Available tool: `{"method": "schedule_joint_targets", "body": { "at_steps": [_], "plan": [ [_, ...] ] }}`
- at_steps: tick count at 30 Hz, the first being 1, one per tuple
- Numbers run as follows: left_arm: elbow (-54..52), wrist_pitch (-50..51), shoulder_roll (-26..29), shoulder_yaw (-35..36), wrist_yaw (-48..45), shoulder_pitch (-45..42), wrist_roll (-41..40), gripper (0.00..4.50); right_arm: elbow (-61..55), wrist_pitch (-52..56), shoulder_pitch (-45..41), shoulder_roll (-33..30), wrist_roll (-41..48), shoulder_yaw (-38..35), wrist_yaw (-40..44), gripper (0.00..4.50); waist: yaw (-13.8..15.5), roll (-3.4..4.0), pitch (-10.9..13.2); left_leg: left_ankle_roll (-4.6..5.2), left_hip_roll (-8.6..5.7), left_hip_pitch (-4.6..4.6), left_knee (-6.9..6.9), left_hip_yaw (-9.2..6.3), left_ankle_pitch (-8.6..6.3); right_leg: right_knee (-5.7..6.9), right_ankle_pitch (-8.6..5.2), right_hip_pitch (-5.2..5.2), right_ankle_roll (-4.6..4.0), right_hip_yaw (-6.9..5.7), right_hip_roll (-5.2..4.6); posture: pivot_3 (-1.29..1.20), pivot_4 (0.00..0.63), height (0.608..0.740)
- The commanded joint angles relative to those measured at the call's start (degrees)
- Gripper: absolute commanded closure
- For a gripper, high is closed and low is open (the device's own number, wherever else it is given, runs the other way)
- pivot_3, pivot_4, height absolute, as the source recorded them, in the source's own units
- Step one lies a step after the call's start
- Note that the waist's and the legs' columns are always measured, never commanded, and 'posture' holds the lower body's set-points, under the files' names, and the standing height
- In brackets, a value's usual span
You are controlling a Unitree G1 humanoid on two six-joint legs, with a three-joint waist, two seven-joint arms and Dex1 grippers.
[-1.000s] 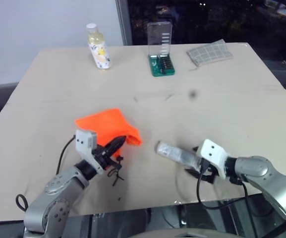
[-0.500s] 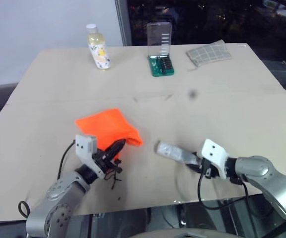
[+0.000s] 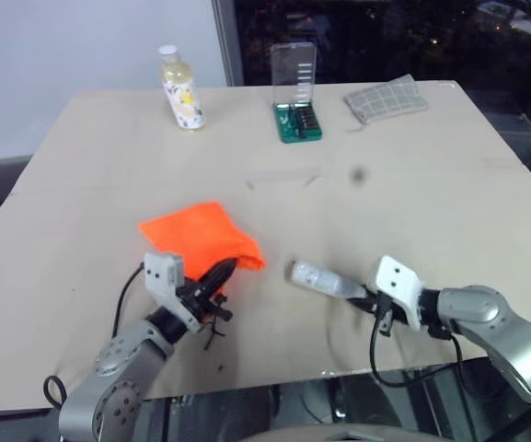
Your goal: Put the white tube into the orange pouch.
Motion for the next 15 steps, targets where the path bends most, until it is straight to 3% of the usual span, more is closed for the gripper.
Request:
{"method": "schedule_joint_targets", "body": {
  "at_steps": [1,15],
  "plan": [
    [-2.3,-0.76,-0.59,-0.01,0.67,-0.73,-0.45,4.5,0.39,0.7,-1.05,0.75,-0.78,-0.89,-0.93,4.16,-0.01,0.0,0.0,0.0,0.0,0.0,0.0,0.0,0.0,0.0,0.0,0.0,0.0,0.0,0.0,0.0,0.15,0.74],
    [-4.27,5.23,0.24,0.13,4.12,-7.37,-5.9,4.5,3.75,4.05,-19.32,10.95,-3.1,9.81,0.45,4.16,0.33,0.09,0.12,-0.28,-0.09,-0.32,-0.11,-0.22,0.15,-0.05,0.02,-0.24,-0.03,-0.19,-0.08,0.0,0.15,0.74]
  ]
}}
